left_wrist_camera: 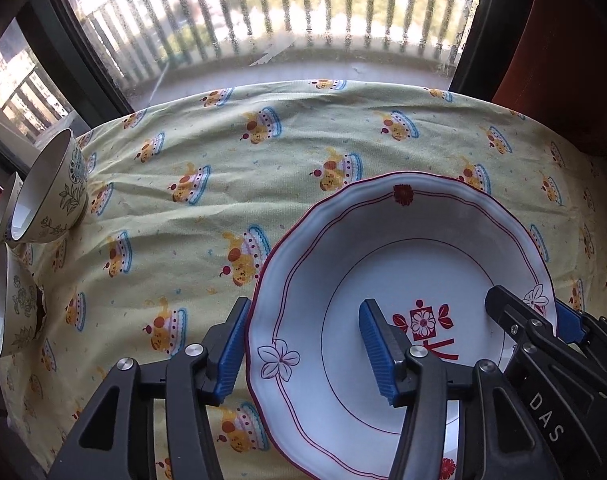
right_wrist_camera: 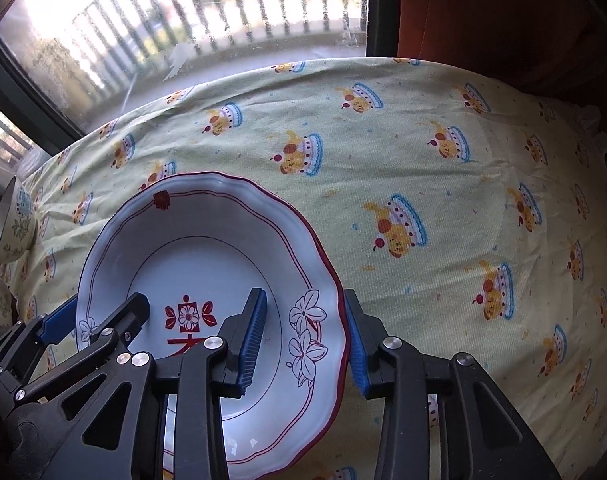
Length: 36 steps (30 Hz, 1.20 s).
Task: Organize plates and bowls
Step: 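Lift the red-rimmed plate with both grippers and carry it over the stack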
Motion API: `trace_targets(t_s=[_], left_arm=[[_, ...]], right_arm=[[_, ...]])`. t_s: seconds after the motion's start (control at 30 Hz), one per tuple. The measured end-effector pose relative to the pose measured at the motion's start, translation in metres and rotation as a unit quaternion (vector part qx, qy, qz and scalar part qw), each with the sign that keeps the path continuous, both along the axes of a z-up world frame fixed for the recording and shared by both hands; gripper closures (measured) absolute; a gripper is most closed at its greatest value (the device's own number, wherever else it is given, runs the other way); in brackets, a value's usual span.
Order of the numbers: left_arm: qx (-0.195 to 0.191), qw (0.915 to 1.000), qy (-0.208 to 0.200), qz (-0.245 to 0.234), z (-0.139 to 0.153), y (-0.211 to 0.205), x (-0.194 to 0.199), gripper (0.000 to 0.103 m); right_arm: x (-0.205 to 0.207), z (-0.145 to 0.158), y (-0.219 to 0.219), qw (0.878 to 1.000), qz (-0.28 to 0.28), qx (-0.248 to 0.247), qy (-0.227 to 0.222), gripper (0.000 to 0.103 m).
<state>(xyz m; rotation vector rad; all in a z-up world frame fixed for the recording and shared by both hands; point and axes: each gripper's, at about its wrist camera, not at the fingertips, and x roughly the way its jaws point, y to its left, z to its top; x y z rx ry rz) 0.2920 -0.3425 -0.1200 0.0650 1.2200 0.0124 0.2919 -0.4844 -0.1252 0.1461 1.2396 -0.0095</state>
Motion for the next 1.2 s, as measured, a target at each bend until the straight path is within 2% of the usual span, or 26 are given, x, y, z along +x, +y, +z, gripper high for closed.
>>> trace_targets(t_s=[0.33, 0.6, 0.97, 1.2], left_arm=[[-0.02, 0.999, -0.038, -0.011, 0.044, 0.019, -0.018, 0.048], [-0.04, 0.9972, -0.057, -0.028, 0.072, 0.037, -0.05, 0.048], [-0.059, 0.9927, -0.059, -0.087, 0.084, 0.048, -0.104, 0.048], [-0.068, 0.9884, -0.046, -0.128, 0.081, 0.036, -0.132, 0.048]], right_arm=[[-0.016, 0.041, 0.008, 0.999, -0.008, -0.009, -0.03, 0.062], [-0.055, 0.07, 0.021, 0.999, -0.02, -0.018, -0.046, 0.062], [-0.122, 0.086, 0.035, 0.997, -0.058, -0.037, -0.046, 0.062], [-0.161, 0.09, 0.029, 0.993, -0.102, -0.048, -0.039, 0.062]])
